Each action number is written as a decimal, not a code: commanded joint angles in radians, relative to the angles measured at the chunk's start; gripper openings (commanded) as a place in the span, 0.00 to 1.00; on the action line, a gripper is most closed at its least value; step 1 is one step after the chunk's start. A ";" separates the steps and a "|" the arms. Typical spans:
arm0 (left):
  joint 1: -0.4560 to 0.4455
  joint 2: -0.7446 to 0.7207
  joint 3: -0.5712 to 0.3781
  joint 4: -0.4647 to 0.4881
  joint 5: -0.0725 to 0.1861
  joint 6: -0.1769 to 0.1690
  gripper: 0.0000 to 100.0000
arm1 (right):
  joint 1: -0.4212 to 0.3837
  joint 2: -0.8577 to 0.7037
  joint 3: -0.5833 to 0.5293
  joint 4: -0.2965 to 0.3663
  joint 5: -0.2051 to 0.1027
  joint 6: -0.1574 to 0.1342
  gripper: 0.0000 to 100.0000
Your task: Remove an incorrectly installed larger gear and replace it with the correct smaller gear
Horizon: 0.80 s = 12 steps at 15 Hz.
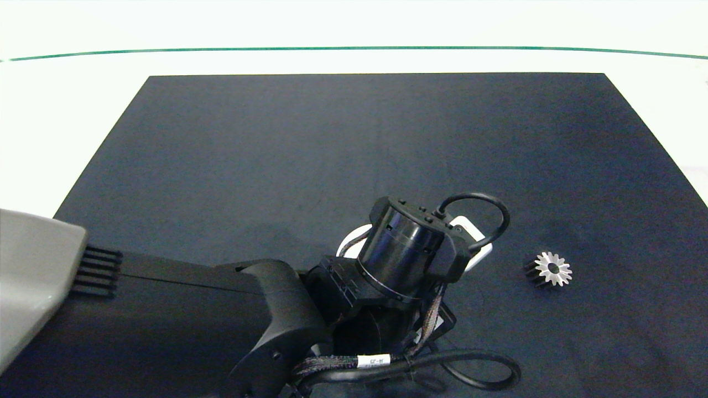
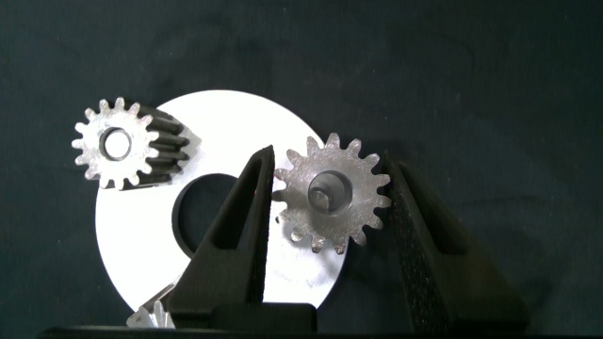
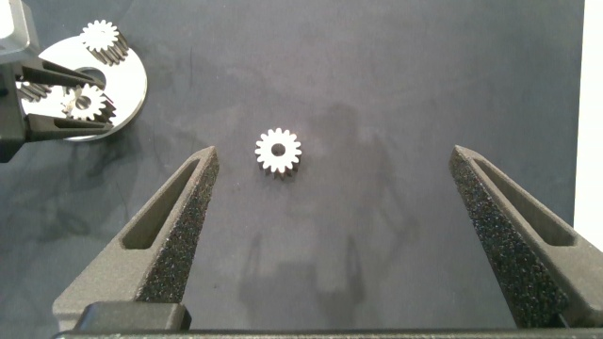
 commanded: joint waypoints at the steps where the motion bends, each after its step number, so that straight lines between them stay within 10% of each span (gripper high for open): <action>1: 0.008 -0.005 0.019 0.000 0.005 0.002 0.19 | 0.002 0.002 0.002 -0.001 0.000 -0.002 1.00; 10: 0.005 -0.006 0.056 -0.044 0.003 0.004 0.19 | 0.002 -0.002 0.012 -0.001 0.002 -0.002 1.00; 11: 0.003 -0.006 0.056 -0.043 0.003 0.004 1.00 | 0.002 -0.004 0.012 -0.001 0.002 -0.002 1.00; 12: 0.003 -0.006 0.056 -0.041 0.003 0.004 1.00 | 0.002 -0.004 0.010 -0.001 0.002 -0.002 1.00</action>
